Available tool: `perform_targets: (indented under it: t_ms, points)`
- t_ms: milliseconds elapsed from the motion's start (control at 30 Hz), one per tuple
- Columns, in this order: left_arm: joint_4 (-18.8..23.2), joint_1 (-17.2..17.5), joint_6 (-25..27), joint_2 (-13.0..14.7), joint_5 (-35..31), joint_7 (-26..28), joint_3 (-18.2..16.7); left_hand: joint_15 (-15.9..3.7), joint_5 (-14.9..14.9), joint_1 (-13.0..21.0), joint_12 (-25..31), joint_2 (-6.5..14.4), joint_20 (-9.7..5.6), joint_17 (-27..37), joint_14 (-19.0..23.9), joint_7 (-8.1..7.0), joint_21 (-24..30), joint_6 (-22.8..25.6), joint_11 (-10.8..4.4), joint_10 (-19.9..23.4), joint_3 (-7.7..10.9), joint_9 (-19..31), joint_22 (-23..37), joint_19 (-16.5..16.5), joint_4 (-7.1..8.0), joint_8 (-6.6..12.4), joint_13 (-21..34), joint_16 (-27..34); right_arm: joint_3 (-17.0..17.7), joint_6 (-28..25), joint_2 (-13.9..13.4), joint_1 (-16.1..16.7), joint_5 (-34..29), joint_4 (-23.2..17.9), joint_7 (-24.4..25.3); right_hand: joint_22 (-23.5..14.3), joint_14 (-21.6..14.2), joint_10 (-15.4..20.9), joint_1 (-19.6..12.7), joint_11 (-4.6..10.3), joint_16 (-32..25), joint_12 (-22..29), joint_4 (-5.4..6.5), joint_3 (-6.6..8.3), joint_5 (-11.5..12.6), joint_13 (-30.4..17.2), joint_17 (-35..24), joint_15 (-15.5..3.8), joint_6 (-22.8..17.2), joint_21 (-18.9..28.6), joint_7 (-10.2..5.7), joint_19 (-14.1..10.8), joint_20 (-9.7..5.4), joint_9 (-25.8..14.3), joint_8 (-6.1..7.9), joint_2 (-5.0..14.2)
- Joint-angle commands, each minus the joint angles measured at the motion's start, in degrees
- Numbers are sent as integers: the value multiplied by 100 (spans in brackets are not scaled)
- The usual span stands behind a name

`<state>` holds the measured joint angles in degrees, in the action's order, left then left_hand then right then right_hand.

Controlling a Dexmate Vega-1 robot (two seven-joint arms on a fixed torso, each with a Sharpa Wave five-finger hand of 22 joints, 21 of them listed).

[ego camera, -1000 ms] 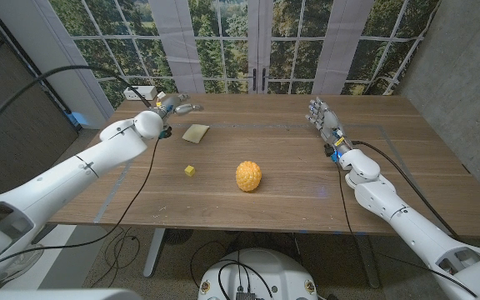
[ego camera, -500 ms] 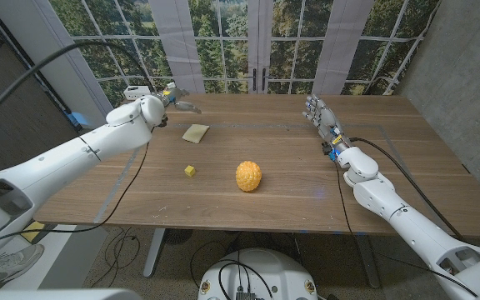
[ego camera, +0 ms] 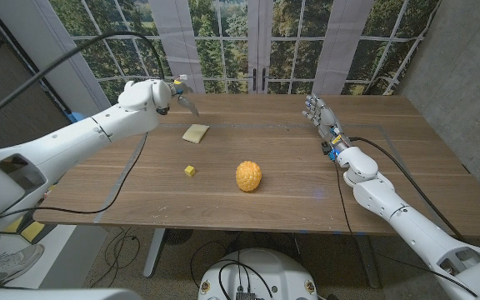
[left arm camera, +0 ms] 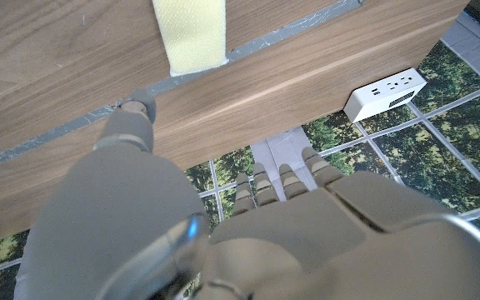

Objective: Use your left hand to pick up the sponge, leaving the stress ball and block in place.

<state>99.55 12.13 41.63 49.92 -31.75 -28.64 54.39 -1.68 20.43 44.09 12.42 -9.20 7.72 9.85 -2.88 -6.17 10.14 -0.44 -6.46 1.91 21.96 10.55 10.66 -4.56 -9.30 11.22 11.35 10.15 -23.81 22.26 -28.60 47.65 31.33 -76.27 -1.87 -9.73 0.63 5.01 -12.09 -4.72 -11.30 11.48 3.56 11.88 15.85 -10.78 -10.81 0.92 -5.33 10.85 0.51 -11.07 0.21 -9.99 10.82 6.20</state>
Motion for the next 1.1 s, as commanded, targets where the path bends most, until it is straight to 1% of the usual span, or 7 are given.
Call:
perform_targets:
  t_ms: [33,167,300,467,667,833,1100]
  points:
    - [-589,-750,-227,-442,-1123,-1867,539,18,55,185,-28,53,115,12,-144,-167,-8,-75,-53,-125,-65,25,-10,-275,18,-29,22,-10,-50,71,80,-131,-57,124,-50,-9,-42,60,-17,-17,-11,33,-15,10,-9,-15,-10,24,-44,32,9,-56,-23,-29,21,-19]
    - [-839,-980,-355,-600,-1480,-2373,724,88,-170,555,-115,340,39,13,-580,-592,57,-727,-175,-547,-77,57,-19,-510,58,-73,36,-38,-67,72,99,-158,-73,152,-52,-9,-44,62,-11,-7,-10,32,-13,7,-11,-15,-11,28,-48,32,10,-57,-21,-30,20,-21]
    - [-1016,-1085,-319,-780,-1798,-2697,773,225,-319,672,-109,464,169,16,-791,-591,23,-680,-208,-666,-58,77,-20,-709,69,9,49,-35,-78,77,127,-177,-86,171,-34,-9,-47,62,-5,-9,-10,29,-10,5,-14,-15,-12,30,-53,32,6,-60,-24,-30,20,-22]
    - [-1216,-1130,-607,-916,-1982,-2805,768,126,-680,858,46,548,410,54,-318,-611,106,-379,-429,-456,-118,136,-6,-843,67,220,99,162,-94,72,142,-186,-101,167,-22,-9,-51,65,4,-3,-10,27,-6,0,-17,-15,-13,30,-78,31,-4,-61,-19,-30,26,-23]
    - [-1557,-1204,-875,-1095,-2089,-2955,770,-54,-829,979,108,621,144,70,-256,-516,228,-333,-441,-335,-152,156,3,-556,69,267,140,128,-113,58,130,-176,-165,90,35,-9,-60,81,15,-9,-12,30,0,-4,-20,-15,-15,29,-110,31,-12,-63,-17,-30,34,-24]
    - [-1843,-1295,-1052,-1259,-2220,-3119,856,203,-879,1071,106,689,418,72,-451,-624,112,-374,-578,-322,-194,185,-3,-831,91,271,174,68,-108,13,125,-135,-203,-42,145,-9,-65,89,20,-15,-13,31,3,-6,-22,-15,-16,27,-123,31,-16,-65,-15,-30,37,-22]
    - [-2081,-1240,-1442,-1333,-2116,-2883,789,304,-853,976,111,621,426,76,-477,-624,133,-323,-578,-307,-312,198,-5,-836,153,273,193,83,-138,-147,105,-64,-327,-358,377,-10,-75,97,32,-16,-15,30,10,-10,-25,-15,-18,39,-130,32,-16,-70,-15,-30,34,-20]
